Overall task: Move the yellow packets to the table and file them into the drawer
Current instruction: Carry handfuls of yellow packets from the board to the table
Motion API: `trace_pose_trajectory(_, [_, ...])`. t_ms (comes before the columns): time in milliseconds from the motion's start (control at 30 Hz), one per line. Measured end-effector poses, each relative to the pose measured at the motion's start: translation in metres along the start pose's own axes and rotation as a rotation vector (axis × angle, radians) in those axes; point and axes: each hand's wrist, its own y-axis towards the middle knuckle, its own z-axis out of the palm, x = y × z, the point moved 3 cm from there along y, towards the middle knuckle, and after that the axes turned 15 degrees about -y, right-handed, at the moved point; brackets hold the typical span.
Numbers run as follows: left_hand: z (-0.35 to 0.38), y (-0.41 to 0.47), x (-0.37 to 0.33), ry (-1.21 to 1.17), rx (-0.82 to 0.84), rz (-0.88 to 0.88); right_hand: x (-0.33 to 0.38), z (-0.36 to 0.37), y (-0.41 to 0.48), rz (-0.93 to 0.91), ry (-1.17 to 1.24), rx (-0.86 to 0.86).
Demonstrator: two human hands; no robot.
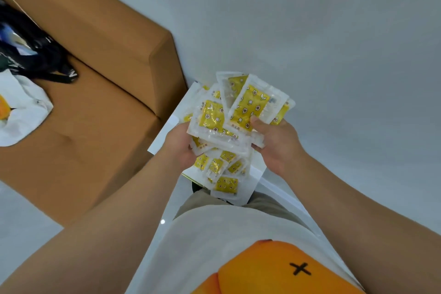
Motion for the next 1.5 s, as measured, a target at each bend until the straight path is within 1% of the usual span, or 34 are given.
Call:
trace_pose_trajectory(67, [0.003, -0.011, -0.003, 0.048, 0.031, 0.009, -0.004, -0.001, -0.008, 0.025, 0.008, -0.009])
trace_pose_trajectory(133, [0.006, -0.023, -0.003, 0.047, 0.075, 0.001, -0.006, -0.002, -0.016, 0.040, 0.033, -0.007])
trace_pose_trajectory(267, [0.013, -0.038, -0.006, 0.130, 0.115, 0.044, -0.006, -0.005, -0.030, 0.022, 0.041, -0.006])
trace_pose_trajectory(500, [0.031, -0.041, -0.003, 0.260, 0.168, 0.009, -0.021, -0.025, -0.053, -0.007, 0.125, -0.148])
trace_pose_trajectory(633, [0.054, -0.056, 0.019, 0.408, 0.263, -0.052, -0.039, -0.049, -0.077, -0.034, 0.248, -0.239])
trace_pose_trajectory(733, [0.073, -0.074, 0.039, 0.491, 0.281, -0.047, -0.053, -0.070, -0.102, -0.065, 0.343, -0.302])
trace_pose_trajectory(800, [0.087, -0.090, 0.058, 0.545, 0.342, -0.057, -0.064, -0.087, -0.121, -0.088, 0.403, -0.351])
trace_pose_trajectory(900, [0.107, -0.122, 0.100, 0.624, 0.469, -0.101, -0.084, -0.119, -0.152, -0.129, 0.481, -0.420])
trace_pose_trajectory(1033, [0.122, -0.149, 0.166, 0.729, 0.524, -0.111, -0.125, -0.167, -0.198, -0.172, 0.577, -0.523])
trace_pose_trajectory(1333, [0.108, -0.243, 0.378, 0.979, 0.649, -0.239, -0.269, -0.287, -0.344, -0.209, 0.804, -0.792])
trace_pose_trajectory(1500, [0.090, -0.301, 0.501, 1.213, 0.804, -0.365, -0.357, -0.332, -0.431, -0.219, 0.984, -0.975])
